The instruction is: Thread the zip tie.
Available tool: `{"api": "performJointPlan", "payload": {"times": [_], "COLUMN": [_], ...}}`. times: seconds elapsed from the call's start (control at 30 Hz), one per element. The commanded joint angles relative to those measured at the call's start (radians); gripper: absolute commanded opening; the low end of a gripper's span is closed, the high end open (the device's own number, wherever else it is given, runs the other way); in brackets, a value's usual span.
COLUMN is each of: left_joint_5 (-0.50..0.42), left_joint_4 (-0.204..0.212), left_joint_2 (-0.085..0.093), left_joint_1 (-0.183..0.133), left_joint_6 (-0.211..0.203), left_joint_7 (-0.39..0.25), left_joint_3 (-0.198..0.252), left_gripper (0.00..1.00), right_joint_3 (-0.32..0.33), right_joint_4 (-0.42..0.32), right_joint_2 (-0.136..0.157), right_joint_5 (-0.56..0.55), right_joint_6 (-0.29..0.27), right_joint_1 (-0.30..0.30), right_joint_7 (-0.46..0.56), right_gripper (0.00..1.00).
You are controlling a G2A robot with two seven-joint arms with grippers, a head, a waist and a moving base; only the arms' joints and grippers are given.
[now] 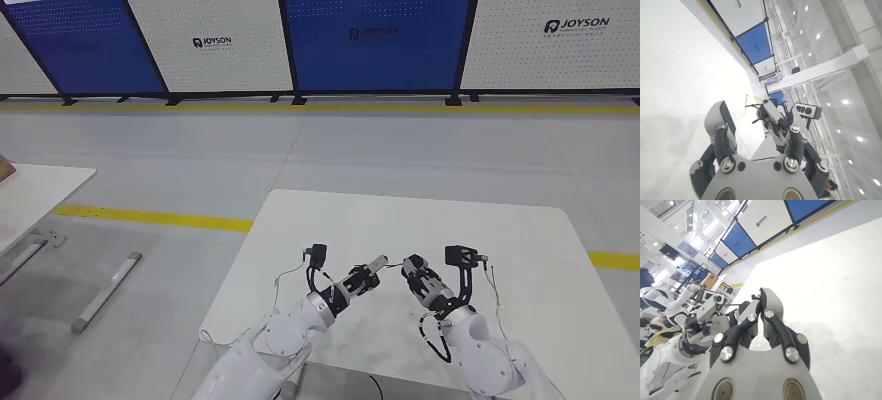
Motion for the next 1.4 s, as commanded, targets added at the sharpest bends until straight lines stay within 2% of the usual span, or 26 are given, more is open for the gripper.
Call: {"api": "performJointPlan", "payload": {"times": [0.0, 0.03, 0.1, 0.13, 0.3, 0.47, 0.57, 0.6, 0.7, 0.83, 0.93, 1.07, 1.2, 1.27, 1.37], "left_joint_5": [-0.001, -0.002, -0.006, -0.008, -0.011, -0.004, 0.001, 0.002, -0.004, -0.006, -0.016, -0.009, -0.002, -0.002, 0.005], "left_joint_4": [0.002, 0.002, 0.001, 0.001, 0.001, -0.007, -0.007, -0.007, -0.004, 0.002, 0.005, 0.012, 0.025, 0.032, 0.035], "left_joint_2": [0.001, 0.001, 0.002, 0.002, 0.004, 0.003, 0.002, 0.001, -0.001, -0.004, -0.006, -0.01, -0.013, -0.014, -0.016], "left_joint_1": [0.002, 0.003, 0.006, 0.008, 0.014, 0.013, 0.008, 0.006, 0.001, -0.004, -0.007, -0.012, -0.021, -0.026, -0.029], "left_joint_6": [-0.002, -0.003, -0.005, -0.005, -0.01, -0.008, -0.005, -0.004, -0.005, -0.007, -0.014, -0.019, -0.012, -0.007, -0.004], "left_joint_7": [0.001, 0.001, 0.003, 0.004, 0.0, -0.006, -0.006, -0.004, 0.004, 0.008, 0.023, 0.062, 0.075, 0.07, 0.064], "left_joint_3": [-0.004, -0.006, -0.012, -0.014, -0.023, -0.015, -0.005, -0.003, 0.003, 0.014, 0.017, 0.018, 0.026, 0.031, 0.04], "left_gripper": [0.33, 0.25, 0.19, 0.13, 0.04, 0.04, 0.11, 0.18, 0.2, 0.3, 0.29, 0.18, 0.14, 0.15, 0.24], "right_joint_3": [0.002, 0.002, 0.003, 0.003, 0.005, -0.001, -0.004, -0.005, -0.007, -0.006, -0.008, -0.013, -0.019, -0.02, -0.021], "right_joint_4": [-0.002, -0.003, -0.004, -0.005, -0.006, -0.008, -0.01, -0.011, -0.011, -0.012, -0.014, -0.018, -0.027, -0.031, -0.034], "right_joint_2": [0.0, 0.0, 0.0, 0.0, 0.0, -0.001, -0.002, -0.002, -0.003, -0.004, -0.006, -0.009, -0.011, -0.011, -0.011], "right_joint_5": [0.0, -0.001, -0.003, -0.004, -0.001, -0.008, -0.009, -0.008, -0.006, 0.003, 0.011, 0.027, 0.028, 0.025, 0.022], "right_joint_6": [0.001, 0.001, 0.002, 0.003, 0.006, 0.009, 0.011, 0.011, 0.012, 0.025, 0.034, 0.066, 0.087, 0.089, 0.091], "right_joint_1": [-0.001, -0.002, -0.002, -0.002, -0.001, 0.002, 0.002, 0.002, 0.001, -0.002, -0.005, -0.006, -0.004, -0.005, -0.005], "right_joint_7": [0.0, 0.0, 0.0, 0.0, -0.001, 0.001, 0.0, -0.001, -0.002, -0.011, -0.019, -0.013, -0.008, -0.007, -0.007], "right_gripper": [0.0, 0.0, 0.0, 0.0, 0.0, 0.0, 0.0, 0.0, 0.0, 0.0, 0.0, 0.0, 0.0, 0.0, 0.0]}}
